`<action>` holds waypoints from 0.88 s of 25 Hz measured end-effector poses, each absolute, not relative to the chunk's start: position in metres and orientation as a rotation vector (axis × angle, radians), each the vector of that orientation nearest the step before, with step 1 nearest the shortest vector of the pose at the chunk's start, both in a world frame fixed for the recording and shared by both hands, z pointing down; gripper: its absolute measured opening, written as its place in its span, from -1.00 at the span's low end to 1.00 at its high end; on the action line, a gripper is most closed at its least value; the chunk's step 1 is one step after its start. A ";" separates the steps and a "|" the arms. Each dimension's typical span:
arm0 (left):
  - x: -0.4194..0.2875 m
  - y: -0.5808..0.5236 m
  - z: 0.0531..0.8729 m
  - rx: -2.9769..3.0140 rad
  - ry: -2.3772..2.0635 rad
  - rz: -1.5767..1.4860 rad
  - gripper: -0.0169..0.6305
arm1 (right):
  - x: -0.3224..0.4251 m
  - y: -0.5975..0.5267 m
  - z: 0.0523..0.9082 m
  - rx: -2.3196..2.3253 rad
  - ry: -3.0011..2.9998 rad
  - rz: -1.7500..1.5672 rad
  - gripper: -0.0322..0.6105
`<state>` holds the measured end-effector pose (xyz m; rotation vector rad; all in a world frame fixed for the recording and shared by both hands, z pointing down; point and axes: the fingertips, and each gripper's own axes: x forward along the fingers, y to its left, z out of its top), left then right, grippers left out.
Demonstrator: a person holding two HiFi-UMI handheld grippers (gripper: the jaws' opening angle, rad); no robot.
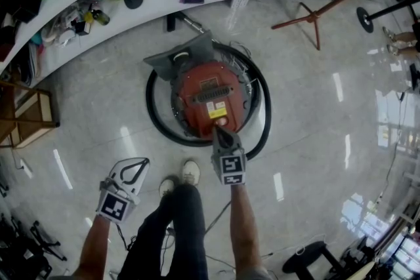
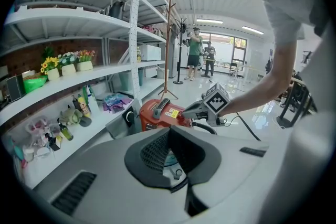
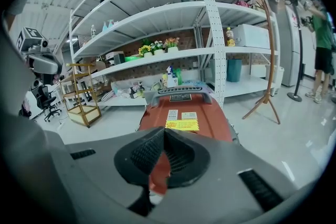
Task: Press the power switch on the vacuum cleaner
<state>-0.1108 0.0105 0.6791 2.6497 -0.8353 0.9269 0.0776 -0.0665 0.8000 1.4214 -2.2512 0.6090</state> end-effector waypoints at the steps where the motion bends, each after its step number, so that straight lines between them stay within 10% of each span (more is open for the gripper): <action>1: -0.111 0.009 0.679 2.648 -0.838 0.922 -0.93 | 0.078 -0.067 0.800 1.421 -2.246 0.615 -0.87; 22: -0.112 0.007 0.685 2.647 -0.831 0.890 -0.93 | 0.076 -0.068 0.800 1.413 -2.253 0.601 -0.86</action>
